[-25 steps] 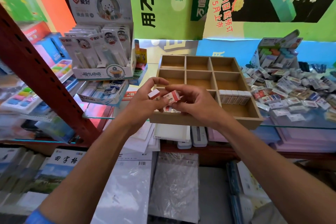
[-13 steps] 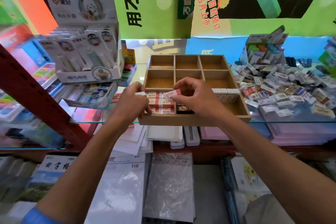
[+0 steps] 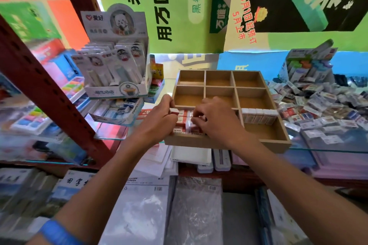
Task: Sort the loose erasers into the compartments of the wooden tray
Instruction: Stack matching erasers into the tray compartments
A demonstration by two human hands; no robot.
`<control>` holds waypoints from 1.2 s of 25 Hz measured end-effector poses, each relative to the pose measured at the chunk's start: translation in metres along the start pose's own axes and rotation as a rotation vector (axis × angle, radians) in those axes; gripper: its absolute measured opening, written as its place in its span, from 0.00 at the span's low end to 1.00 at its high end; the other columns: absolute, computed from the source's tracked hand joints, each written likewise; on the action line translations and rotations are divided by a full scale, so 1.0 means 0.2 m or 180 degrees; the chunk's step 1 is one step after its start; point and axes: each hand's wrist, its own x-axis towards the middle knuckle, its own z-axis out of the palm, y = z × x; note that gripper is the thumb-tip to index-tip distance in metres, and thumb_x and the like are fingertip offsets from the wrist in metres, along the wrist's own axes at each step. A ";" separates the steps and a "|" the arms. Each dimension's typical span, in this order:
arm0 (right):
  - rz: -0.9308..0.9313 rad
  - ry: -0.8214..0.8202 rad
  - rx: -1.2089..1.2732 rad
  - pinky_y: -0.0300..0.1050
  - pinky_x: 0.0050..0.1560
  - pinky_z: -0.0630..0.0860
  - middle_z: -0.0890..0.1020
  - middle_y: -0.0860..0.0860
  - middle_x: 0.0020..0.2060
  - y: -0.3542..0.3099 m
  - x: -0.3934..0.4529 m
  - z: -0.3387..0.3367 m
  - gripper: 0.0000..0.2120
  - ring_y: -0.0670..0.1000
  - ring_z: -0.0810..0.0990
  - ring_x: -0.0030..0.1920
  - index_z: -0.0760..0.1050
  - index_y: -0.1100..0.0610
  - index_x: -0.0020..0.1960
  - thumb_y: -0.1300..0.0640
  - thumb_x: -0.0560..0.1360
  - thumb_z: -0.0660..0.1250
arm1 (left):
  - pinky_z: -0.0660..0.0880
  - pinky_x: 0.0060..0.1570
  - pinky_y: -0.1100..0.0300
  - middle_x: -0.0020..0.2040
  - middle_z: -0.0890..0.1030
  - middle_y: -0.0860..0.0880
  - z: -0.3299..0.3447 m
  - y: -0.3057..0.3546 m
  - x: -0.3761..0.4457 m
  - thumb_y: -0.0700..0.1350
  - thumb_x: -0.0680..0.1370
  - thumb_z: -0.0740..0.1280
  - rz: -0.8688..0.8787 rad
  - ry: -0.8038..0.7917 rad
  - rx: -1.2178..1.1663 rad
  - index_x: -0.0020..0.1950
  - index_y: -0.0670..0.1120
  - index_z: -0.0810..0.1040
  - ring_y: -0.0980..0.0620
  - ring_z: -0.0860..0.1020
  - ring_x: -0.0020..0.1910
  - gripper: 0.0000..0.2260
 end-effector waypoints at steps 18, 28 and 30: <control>-0.0626 -0.0495 -0.0086 0.36 0.39 0.70 0.82 0.49 0.45 0.00 -0.02 -0.08 0.11 0.46 0.76 0.40 0.79 0.54 0.55 0.48 0.76 0.68 | 0.72 0.53 0.58 0.59 0.78 0.48 -0.02 -0.10 0.05 0.41 0.80 0.66 0.1122 -0.0075 0.1640 0.68 0.49 0.78 0.52 0.74 0.55 0.16; -0.0470 -0.0572 0.0194 0.37 0.43 0.73 0.84 0.48 0.47 0.08 -0.01 -0.10 0.11 0.46 0.79 0.44 0.81 0.53 0.54 0.49 0.76 0.69 | 0.73 0.52 0.51 0.55 0.82 0.50 -0.06 -0.07 0.09 0.47 0.79 0.68 0.1172 -0.0319 0.2221 0.62 0.51 0.82 0.53 0.70 0.53 0.12; -0.0545 -0.0632 0.0166 0.37 0.44 0.72 0.84 0.48 0.49 0.06 -0.01 -0.09 0.11 0.46 0.78 0.46 0.81 0.53 0.55 0.49 0.76 0.69 | 0.73 0.55 0.49 0.56 0.80 0.50 -0.07 -0.07 0.09 0.46 0.80 0.67 0.1139 -0.0320 0.2279 0.61 0.52 0.82 0.51 0.70 0.55 0.11</control>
